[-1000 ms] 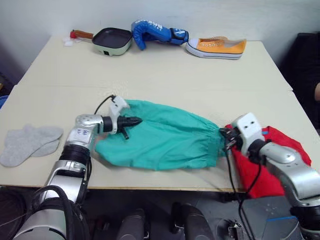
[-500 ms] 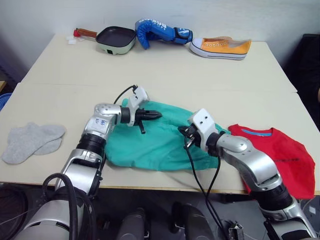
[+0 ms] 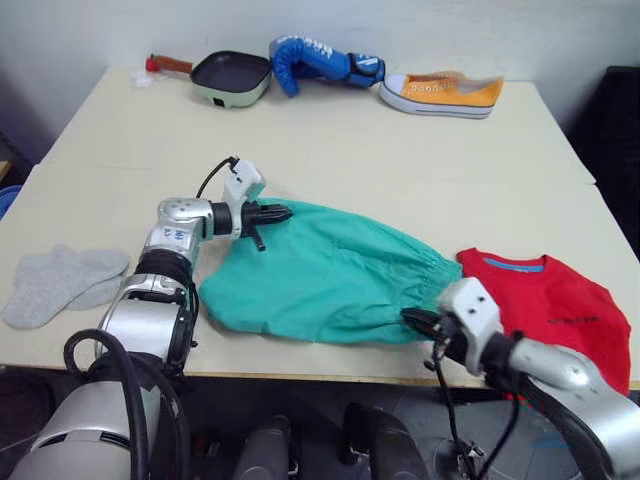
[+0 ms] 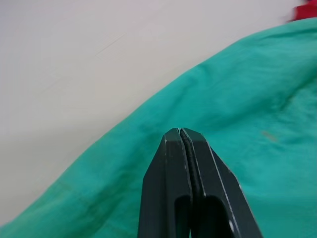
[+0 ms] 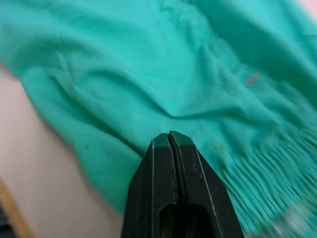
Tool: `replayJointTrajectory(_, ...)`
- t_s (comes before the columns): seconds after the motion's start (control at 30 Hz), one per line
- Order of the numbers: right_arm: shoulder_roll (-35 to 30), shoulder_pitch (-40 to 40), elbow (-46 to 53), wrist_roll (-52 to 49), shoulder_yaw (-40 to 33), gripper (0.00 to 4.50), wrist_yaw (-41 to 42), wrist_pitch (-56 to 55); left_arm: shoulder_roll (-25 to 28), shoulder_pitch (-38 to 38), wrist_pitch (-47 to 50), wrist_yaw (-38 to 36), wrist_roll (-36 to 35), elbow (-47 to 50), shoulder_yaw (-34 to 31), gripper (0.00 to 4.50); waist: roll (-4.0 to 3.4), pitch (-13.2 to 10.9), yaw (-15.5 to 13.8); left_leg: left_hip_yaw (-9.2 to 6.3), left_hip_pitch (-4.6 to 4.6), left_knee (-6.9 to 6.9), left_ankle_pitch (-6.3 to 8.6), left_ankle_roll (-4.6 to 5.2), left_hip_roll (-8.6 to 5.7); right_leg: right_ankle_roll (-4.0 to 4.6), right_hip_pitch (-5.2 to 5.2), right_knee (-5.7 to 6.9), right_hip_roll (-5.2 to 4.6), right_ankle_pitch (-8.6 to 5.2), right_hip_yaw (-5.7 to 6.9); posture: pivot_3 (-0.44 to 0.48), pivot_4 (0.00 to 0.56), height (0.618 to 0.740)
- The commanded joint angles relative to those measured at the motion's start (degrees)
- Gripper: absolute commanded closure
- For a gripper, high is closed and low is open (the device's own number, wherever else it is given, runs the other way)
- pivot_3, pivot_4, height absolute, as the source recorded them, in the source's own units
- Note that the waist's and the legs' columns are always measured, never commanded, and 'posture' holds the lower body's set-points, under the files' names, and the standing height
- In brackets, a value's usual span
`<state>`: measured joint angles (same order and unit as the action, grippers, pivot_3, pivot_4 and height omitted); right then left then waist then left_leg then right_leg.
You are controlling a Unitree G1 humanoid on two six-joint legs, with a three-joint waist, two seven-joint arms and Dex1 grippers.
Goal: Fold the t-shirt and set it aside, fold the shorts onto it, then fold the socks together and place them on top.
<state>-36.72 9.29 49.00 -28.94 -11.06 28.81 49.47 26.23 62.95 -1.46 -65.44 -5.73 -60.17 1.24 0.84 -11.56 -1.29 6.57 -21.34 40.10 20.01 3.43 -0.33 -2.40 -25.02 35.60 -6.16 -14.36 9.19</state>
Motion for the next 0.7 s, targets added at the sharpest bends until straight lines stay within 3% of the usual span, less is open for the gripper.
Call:
replayJointTrajectory(0.03,4.15,5.3,6.62,-9.59,-11.26,4.5,-2.97,4.63,2.28,-4.65,6.68,-9.01,-4.87,15.47,0.01,4.47,0.0,0.0,0.02,-0.01,0.11,-0.04,0.01,-0.01,0.01,0.0,0.08,-0.01,0.0,0.0,-0.01,0.0,0.15,0.74)
replayJointTrajectory(0.17,10.71,12.91,8.65,-22.29,-18.75,4.5,-8.56,7.53,3.52,-12.91,15.98,-13.98,-8.69,34.36,2.57,4.47,-0.02,0.0,0.08,-0.09,0.26,-0.07,0.05,-0.09,0.08,0.05,0.26,-0.03,0.04,-0.03,-0.03,0.0,0.15,0.74)
replayJointTrajectory(0.33,16.76,18.28,6.08,-31.69,-17.47,4.5,-18.62,8.56,2.56,-16.97,13.64,-11.97,-5.72,37.71,6.25,4.47,-0.03,0.0,-0.19,-0.19,0.37,0.0,0.05,-0.07,0.05,0.04,0.45,-0.09,-0.03,-0.02,-0.09,0.0,0.15,0.74)
replayJointTrajectory(0.47,22.21,19.21,1.22,-44.07,-14.88,3.7,-30.08,6.39,1.92,-17.49,7.97,-11.42,-2.88,34.73,8.98,4.5,-0.04,0.01,-0.1,-0.2,0.38,-0.05,0.06,-0.07,0.05,0.05,0.4,-0.17,-0.06,-0.03,-0.09,0.0,0.15,0.74)
replayJointTrajectory(0.7,22.45,17.12,-4.14,-57.28,-9.64,1.26,-42.15,-0.16,0.28,-16.5,2.39,-9.79,-0.4,29.13,10.27,4.5,-0.06,0.01,-0.03,-0.19,0.35,-0.08,0.06,-0.07,0.05,0.07,0.34,-0.15,-0.05,-0.04,-0.07,0.0,0.15,0.74)
